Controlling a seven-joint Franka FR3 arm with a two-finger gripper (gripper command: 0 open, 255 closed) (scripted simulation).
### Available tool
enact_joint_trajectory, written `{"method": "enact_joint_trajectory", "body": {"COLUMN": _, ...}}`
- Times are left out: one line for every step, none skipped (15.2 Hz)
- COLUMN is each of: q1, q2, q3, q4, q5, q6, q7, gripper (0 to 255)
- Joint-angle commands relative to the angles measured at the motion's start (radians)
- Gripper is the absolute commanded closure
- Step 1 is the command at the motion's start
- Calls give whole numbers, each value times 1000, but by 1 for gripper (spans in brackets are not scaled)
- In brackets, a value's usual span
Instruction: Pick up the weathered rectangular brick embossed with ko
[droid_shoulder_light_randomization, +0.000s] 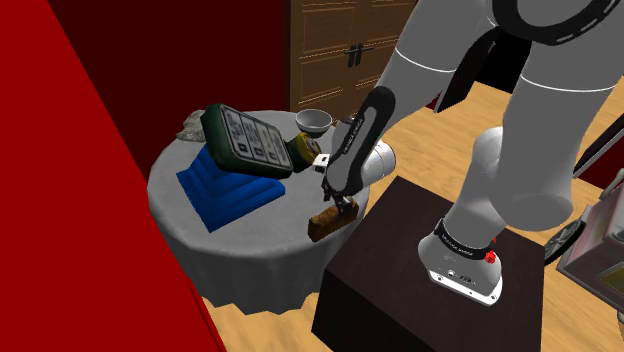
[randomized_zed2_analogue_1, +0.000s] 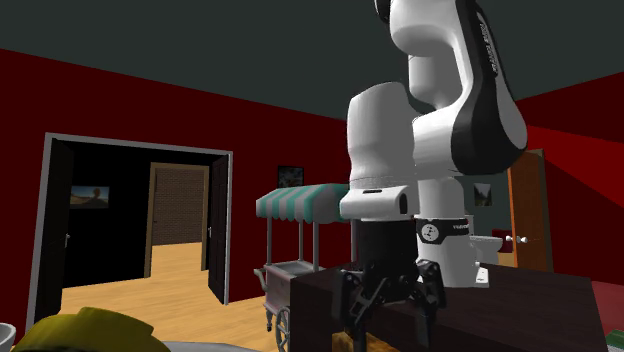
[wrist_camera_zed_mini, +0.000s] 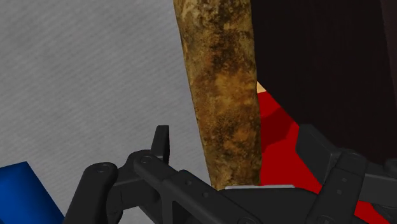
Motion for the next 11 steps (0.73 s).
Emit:
{"method": "enact_joint_trajectory", "body": {"q1": -50, "q2": 47, "q3": 66, "q4": 19, "q5": 77, "q6": 30, "q7": -72, "gripper": 0}}
{"method": "enact_joint_trajectory", "body": {"q1": -76, "q2": 68, "q3": 97, "q4": 27, "q5": 108, "q6": 44, "q7": -98, "gripper": 0}}
{"method": "enact_joint_trajectory", "body": {"q1": -103, "q2": 90, "q3": 129, "q4": 36, "q5": 134, "q6": 59, "q7": -121, "gripper": 0}}
{"method": "enact_joint_trajectory", "body": {"q1": -130, "q2": 112, "q3": 160, "q4": 45, "q5": 157, "q6": 75, "q7": -143, "gripper": 0}}
{"method": "enact_joint_trajectory", "body": {"q1": -157, "q2": 134, "q3": 189, "q4": 54, "q5": 178, "q6": 91, "q7": -163, "gripper": 0}}
{"method": "enact_joint_trajectory", "body": {"q1": -173, "q2": 147, "q3": 206, "q4": 59, "q5": 188, "q6": 100, "q7": -173, "gripper": 0}}
{"method": "enact_joint_trajectory", "body": {"q1": -174, "q2": 147, "q3": 207, "q4": 59, "q5": 186, "q6": 101, "q7": -172, "gripper": 0}}
{"method": "enact_joint_trajectory", "body": {"q1": -176, "q2": 147, "q3": 210, "q4": 59, "q5": 188, "q6": 102, "q7": -173, "gripper": 255}}
{"method": "enact_joint_trajectory", "body": {"q1": -176, "q2": 148, "q3": 211, "q4": 59, "q5": 189, "q6": 103, "q7": -173, "gripper": 255}}
{"method": "enact_joint_trajectory", "body": {"q1": -174, "q2": 147, "q3": 209, "q4": 59, "q5": 188, "q6": 102, "q7": -171, "gripper": 255}}
{"method": "enact_joint_trajectory", "body": {"q1": -173, "q2": 147, "q3": 209, "q4": 59, "q5": 188, "q6": 102, "q7": -171, "gripper": 255}}
